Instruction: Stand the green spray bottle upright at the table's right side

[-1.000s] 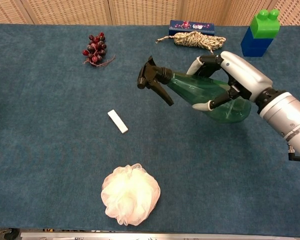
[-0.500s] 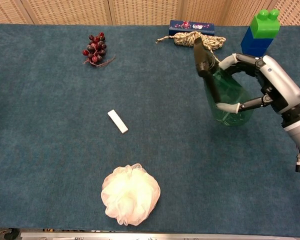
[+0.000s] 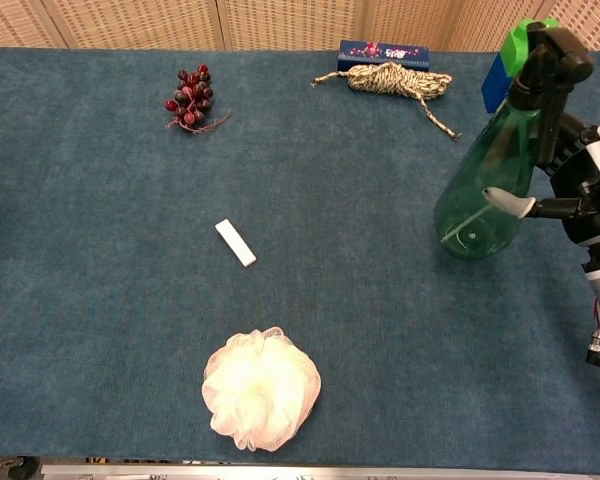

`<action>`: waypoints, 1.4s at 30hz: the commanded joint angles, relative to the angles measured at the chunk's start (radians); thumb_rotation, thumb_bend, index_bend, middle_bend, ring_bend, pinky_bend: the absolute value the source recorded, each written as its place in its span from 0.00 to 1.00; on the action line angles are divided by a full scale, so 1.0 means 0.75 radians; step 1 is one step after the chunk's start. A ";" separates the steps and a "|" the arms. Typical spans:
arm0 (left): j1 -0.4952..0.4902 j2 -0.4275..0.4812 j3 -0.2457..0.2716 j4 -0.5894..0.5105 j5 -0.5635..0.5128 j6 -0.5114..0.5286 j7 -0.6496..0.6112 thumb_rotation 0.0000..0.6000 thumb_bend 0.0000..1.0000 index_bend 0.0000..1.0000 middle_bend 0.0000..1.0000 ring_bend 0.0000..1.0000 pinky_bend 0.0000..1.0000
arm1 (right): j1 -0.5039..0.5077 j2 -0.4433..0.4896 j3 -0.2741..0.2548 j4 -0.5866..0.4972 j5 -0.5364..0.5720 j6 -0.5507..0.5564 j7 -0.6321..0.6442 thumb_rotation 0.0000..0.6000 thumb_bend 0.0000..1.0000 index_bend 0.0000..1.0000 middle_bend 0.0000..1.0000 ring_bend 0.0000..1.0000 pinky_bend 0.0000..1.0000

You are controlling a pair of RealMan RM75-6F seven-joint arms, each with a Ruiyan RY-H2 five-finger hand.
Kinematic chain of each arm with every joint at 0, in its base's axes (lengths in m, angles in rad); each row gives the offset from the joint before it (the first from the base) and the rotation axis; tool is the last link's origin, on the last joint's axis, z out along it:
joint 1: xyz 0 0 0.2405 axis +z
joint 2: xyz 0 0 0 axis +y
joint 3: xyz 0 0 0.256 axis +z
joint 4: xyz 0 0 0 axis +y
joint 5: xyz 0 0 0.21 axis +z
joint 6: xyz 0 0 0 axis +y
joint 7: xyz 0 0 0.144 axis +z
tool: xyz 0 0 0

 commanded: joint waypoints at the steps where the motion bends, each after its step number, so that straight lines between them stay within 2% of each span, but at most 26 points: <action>1: 0.000 0.000 0.000 0.000 0.000 0.000 0.000 1.00 0.00 0.00 0.00 0.00 0.00 | -0.024 -0.023 0.017 0.047 0.029 -0.018 0.081 1.00 0.02 0.48 0.48 0.37 0.38; 10: 0.000 0.000 0.000 0.000 0.000 0.000 0.000 1.00 0.00 0.00 0.00 0.00 0.00 | -0.039 -0.074 0.043 0.181 0.056 -0.066 0.268 1.00 0.05 0.48 0.48 0.37 0.40; 17: 0.000 0.000 0.000 0.000 0.000 0.000 0.000 1.00 0.00 0.00 0.00 0.00 0.00 | -0.037 -0.115 0.044 0.294 0.041 -0.075 0.351 1.00 0.05 0.48 0.48 0.37 0.41; 33: 0.000 0.000 0.000 0.000 0.000 0.000 -0.001 1.00 0.00 0.00 0.00 0.00 0.00 | -0.036 -0.163 -0.006 0.468 -0.039 -0.017 0.358 1.00 0.00 0.48 0.46 0.37 0.42; 42: 0.000 0.000 0.000 0.000 0.000 0.000 0.000 1.00 0.00 0.00 0.00 0.00 0.00 | -0.048 -0.165 -0.026 0.525 -0.058 0.010 0.341 1.00 0.00 0.48 0.42 0.32 0.42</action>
